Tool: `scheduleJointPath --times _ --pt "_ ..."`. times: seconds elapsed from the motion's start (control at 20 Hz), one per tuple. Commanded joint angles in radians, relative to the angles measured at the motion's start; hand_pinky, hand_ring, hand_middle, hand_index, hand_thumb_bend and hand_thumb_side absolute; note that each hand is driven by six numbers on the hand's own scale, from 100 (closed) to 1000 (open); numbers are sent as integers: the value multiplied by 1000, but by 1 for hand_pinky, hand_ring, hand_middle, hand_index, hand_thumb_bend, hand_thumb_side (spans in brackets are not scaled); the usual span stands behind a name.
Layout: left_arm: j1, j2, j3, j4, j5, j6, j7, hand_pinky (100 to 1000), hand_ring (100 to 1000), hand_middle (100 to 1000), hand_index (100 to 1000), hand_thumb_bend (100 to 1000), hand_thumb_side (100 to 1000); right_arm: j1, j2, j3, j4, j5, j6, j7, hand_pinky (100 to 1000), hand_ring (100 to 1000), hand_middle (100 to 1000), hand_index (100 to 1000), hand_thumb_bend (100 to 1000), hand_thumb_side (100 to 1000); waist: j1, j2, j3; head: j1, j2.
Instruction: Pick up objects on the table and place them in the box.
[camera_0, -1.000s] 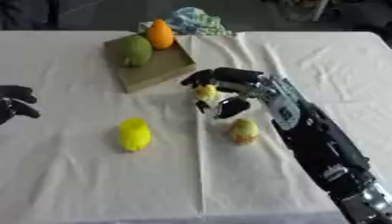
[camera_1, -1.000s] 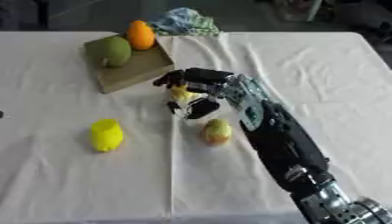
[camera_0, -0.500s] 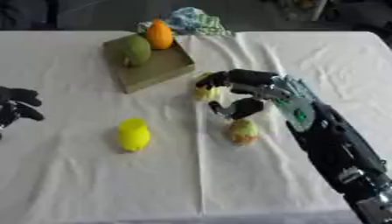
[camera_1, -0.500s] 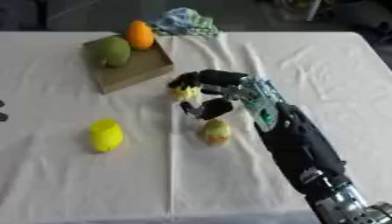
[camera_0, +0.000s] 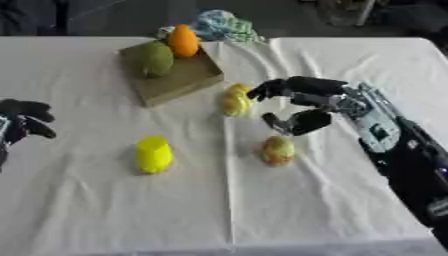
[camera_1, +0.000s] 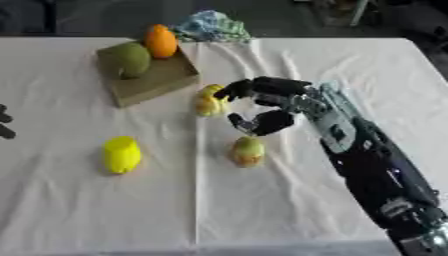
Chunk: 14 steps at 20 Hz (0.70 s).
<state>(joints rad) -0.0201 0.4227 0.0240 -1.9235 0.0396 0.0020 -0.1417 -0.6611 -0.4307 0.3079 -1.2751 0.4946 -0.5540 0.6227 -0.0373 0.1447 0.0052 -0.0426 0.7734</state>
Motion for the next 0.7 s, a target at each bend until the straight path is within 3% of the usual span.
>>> scheduleJointPath --times 0.05,0.25,0.7 --pt "-4 17 12 -12 -7 0 -4 644 520 568 713 100 936 3 -61 3 -45 -44 -77 118 826 845 873 976 100 705 -8 -30 -2 5 -3" --pt "-4 17 12 -13 -8 0 -7 644 520 568 714 100 937 20 -82 17 -50 -66 -67 154 826 847 871 972 100 721 -9 -30 -1 5 -3" --pt "-4 17 10 -13 -13 2 -14 638 520 569 715 100 941 22 -89 53 -52 0 -103 216 861 885 892 966 100 582 -13 -29 2 3 -3"
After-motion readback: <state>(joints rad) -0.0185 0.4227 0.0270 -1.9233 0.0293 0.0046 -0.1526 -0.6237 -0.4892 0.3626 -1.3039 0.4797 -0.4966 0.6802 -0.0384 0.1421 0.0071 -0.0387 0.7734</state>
